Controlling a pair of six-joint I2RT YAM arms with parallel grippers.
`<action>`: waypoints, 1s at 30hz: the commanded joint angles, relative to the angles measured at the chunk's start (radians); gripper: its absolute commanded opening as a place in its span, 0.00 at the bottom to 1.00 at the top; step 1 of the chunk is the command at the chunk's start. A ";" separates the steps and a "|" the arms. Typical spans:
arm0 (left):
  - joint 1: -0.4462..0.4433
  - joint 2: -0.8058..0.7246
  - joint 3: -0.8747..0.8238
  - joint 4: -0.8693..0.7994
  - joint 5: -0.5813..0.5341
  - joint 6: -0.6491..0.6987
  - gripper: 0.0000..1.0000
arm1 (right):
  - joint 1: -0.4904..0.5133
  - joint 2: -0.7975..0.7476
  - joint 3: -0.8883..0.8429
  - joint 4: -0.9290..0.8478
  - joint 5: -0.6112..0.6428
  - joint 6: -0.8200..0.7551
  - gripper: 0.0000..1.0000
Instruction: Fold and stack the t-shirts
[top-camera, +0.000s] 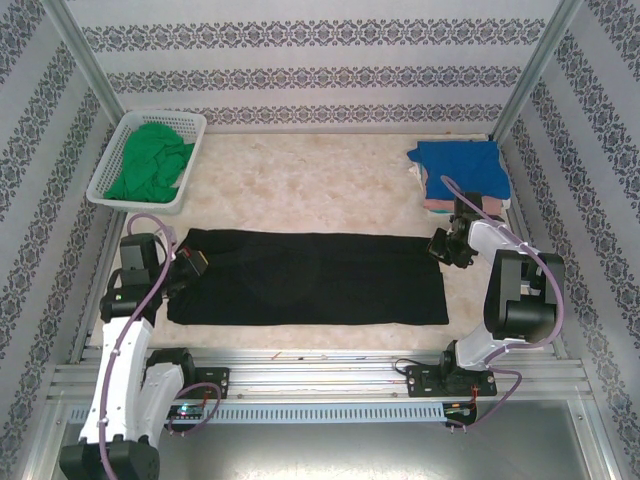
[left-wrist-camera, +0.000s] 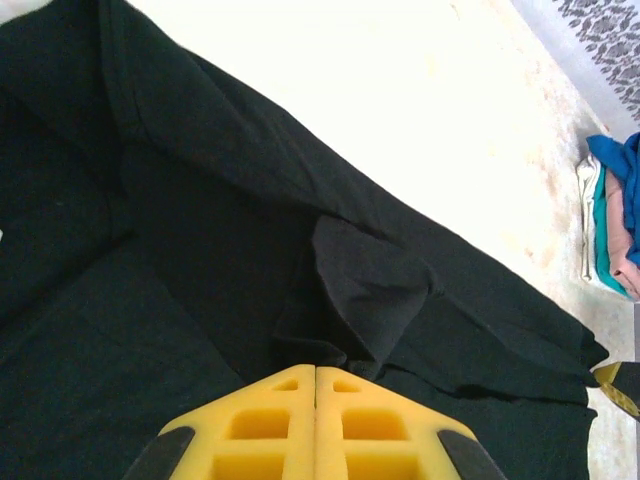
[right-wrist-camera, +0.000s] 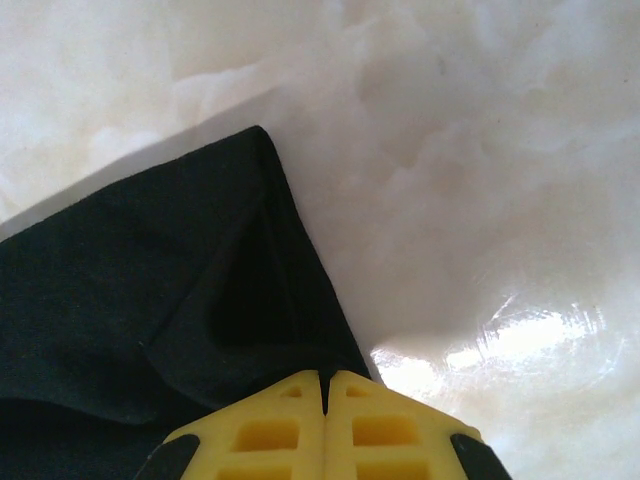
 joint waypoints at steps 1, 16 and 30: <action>0.004 -0.019 0.015 -0.046 -0.032 -0.034 0.00 | -0.009 -0.042 -0.002 -0.011 0.014 0.027 0.00; 0.003 -0.050 0.038 -0.107 -0.034 -0.048 0.00 | -0.006 -0.106 -0.083 -0.003 0.063 0.013 0.04; -0.032 -0.082 -0.006 -0.107 -0.062 -0.088 0.00 | 0.003 -0.095 -0.075 -0.021 0.115 0.013 0.15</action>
